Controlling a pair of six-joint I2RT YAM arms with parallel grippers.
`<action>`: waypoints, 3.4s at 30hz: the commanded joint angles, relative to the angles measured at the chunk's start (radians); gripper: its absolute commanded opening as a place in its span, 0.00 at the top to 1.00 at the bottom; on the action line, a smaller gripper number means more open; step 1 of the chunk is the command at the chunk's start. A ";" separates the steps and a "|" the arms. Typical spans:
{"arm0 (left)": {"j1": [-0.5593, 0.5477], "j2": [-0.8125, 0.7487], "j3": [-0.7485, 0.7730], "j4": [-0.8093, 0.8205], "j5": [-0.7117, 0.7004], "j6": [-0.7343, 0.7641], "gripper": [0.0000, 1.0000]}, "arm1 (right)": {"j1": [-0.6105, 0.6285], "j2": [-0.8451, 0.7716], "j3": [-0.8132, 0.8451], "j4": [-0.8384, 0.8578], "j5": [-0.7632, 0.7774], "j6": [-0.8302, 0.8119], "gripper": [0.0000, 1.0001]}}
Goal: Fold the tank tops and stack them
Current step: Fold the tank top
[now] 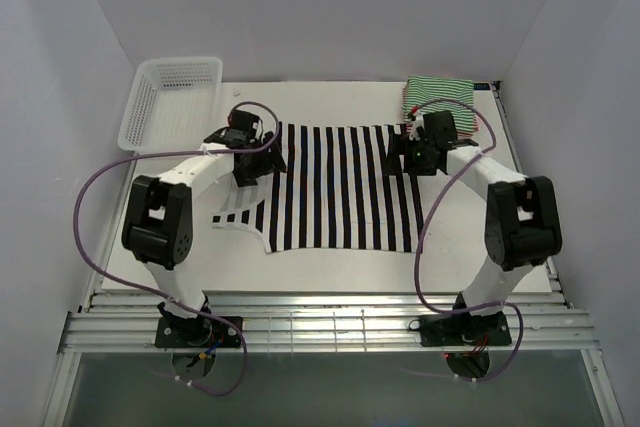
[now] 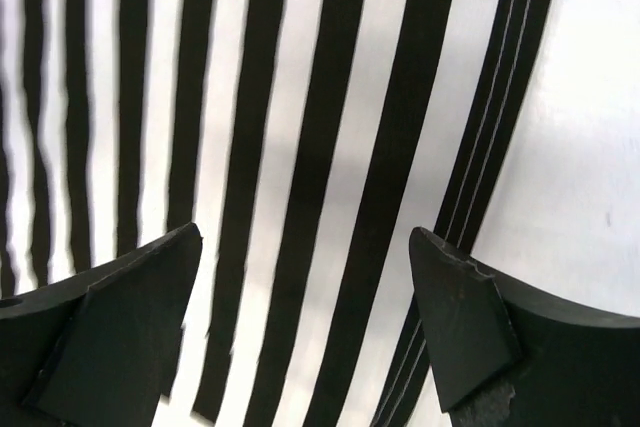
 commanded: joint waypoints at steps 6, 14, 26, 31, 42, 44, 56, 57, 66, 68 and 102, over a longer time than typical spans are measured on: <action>-0.067 -0.517 -0.363 -0.184 0.022 -0.203 0.02 | -0.006 -0.507 -0.406 -0.024 0.029 0.180 0.10; -0.115 -0.674 -0.585 -0.173 0.076 -0.317 0.02 | -0.019 -0.713 -0.563 -0.114 0.101 0.229 0.10; -0.115 -0.510 -0.647 -0.071 0.071 -0.370 0.25 | -0.019 -0.699 -0.570 -0.140 0.129 0.220 0.10; -0.116 -0.464 -0.648 -0.055 0.062 -0.378 0.40 | -0.019 -0.701 -0.580 -0.150 0.143 0.218 0.10; -0.116 -0.391 -0.636 -0.035 0.061 -0.370 0.83 | -0.019 -0.721 -0.604 -0.179 0.138 0.221 0.10; -0.116 -0.387 -0.631 -0.040 0.059 -0.370 0.95 | -0.019 -0.725 -0.607 -0.186 0.132 0.221 0.10; -0.116 -0.469 -0.622 -0.063 0.058 -0.370 1.00 | -0.019 -0.696 -0.684 -0.173 0.026 0.243 0.03; -0.116 -0.472 -0.622 -0.065 0.058 -0.370 1.00 | -0.019 -0.682 -0.688 -0.167 0.014 0.244 0.04; -0.116 -0.478 -0.616 -0.063 0.051 -0.375 1.00 | -0.018 -0.619 -0.699 -0.143 0.015 0.258 0.57; -0.116 -0.479 -0.616 -0.063 0.053 -0.376 1.00 | -0.018 -0.621 -0.692 -0.165 0.028 0.258 0.60; -0.078 -0.293 -0.230 -0.175 0.033 -0.257 1.00 | -0.021 -0.457 -0.296 -0.326 0.071 0.217 0.92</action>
